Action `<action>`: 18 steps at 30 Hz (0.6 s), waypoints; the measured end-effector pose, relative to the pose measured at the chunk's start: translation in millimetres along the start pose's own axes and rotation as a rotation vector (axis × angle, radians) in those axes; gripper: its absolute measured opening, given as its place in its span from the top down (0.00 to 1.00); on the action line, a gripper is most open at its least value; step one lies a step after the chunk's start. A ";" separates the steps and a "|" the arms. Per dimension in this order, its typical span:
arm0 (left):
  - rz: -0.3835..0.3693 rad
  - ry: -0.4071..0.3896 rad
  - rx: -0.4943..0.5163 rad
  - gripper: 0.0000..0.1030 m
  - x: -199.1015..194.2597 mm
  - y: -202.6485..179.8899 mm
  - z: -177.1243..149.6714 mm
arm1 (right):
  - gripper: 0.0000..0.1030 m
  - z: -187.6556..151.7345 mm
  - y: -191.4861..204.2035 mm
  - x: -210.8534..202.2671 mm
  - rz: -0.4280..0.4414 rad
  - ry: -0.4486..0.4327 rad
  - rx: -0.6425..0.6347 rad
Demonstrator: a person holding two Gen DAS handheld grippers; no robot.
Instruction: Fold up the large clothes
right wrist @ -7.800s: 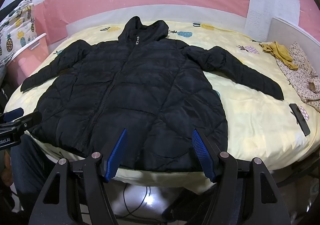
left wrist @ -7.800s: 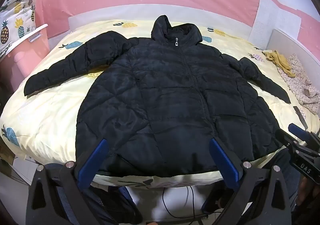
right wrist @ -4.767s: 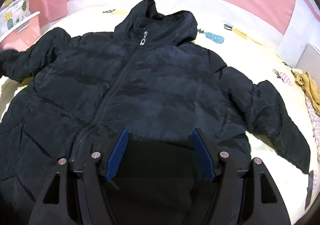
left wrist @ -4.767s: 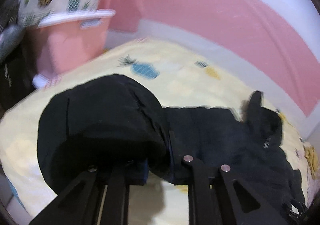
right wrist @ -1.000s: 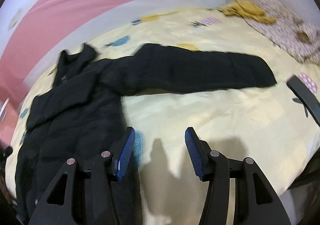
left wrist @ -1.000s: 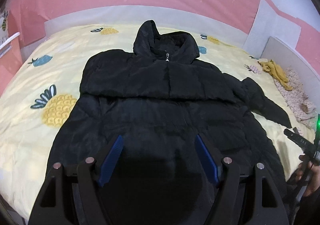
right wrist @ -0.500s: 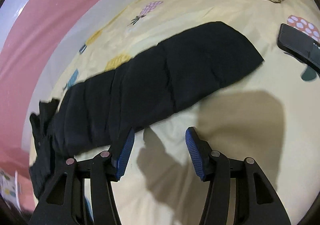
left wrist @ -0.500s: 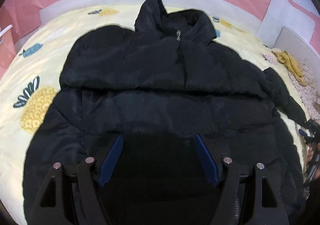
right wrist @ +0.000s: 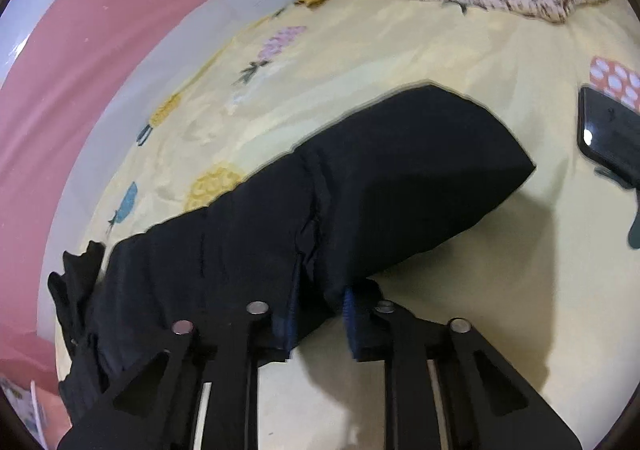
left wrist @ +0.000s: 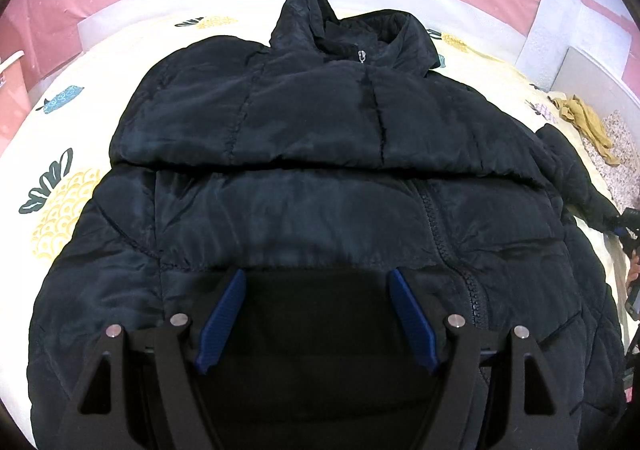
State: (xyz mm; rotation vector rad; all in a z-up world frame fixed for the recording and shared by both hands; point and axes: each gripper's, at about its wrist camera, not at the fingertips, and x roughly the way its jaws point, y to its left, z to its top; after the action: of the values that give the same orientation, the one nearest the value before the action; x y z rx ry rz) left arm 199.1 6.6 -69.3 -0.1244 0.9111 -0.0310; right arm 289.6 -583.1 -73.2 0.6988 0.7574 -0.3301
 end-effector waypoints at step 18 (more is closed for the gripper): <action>-0.034 -0.061 -0.065 0.27 -39.8 23.5 14.7 | 0.92 -23.4 195.0 -131.6 0.355 -0.173 -0.368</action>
State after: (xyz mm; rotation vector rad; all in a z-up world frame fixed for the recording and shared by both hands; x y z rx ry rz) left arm 185.8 34.5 -32.0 -0.2005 0.8494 -0.0286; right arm 286.0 -421.0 98.8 0.4370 0.4979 0.0731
